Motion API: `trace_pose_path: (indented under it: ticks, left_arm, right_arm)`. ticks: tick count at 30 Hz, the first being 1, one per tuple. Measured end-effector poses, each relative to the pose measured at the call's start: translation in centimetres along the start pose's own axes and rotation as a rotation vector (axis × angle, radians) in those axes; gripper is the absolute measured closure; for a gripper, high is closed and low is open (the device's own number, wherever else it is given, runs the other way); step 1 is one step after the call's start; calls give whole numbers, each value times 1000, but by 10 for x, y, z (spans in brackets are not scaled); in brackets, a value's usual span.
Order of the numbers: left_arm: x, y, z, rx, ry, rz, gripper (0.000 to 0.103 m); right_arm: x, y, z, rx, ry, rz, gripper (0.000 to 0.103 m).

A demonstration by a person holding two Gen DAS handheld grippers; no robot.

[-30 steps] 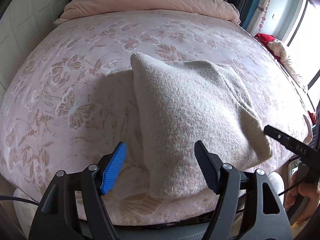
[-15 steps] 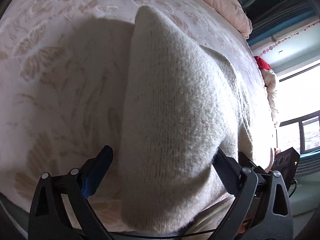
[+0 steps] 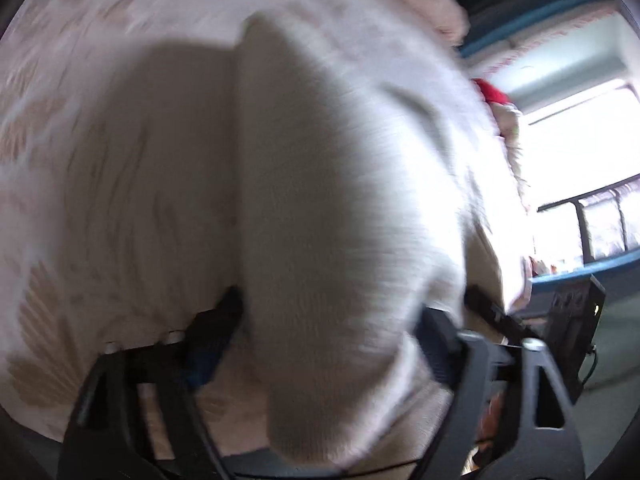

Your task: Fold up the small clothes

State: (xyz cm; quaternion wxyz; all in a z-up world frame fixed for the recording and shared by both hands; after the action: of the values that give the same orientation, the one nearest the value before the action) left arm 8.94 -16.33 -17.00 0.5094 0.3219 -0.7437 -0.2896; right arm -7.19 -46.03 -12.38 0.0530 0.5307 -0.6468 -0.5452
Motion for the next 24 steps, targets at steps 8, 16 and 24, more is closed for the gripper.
trace_pose_path:
  ticks: [8, 16, 24]
  left_arm:
    - [37, 12, -9, 30, -51, 63, 57]
    - [107, 121, -44, 160, -227, 201, 59]
    - [157, 283, -81, 472, -496, 324, 58]
  right_arm:
    - [-13, 11, -18, 75, -103, -80, 66]
    - [-125, 132, -79, 339, 127, -151, 67]
    - [-228, 254, -97, 644, 352, -307, 65]
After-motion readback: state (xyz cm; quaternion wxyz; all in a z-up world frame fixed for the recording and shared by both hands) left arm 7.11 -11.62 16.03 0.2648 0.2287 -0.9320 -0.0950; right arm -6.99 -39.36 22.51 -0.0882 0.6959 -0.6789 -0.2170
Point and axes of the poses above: each gripper's, at about its wrist camera, not at the fingertips, and y roughly against the way its jaws point, x to its right, z to its underside, the point moved 7 cm from there along -y, roughly the way its jaws point, and after that the axes turned 8 degrees about x, right-handed, at the moved point
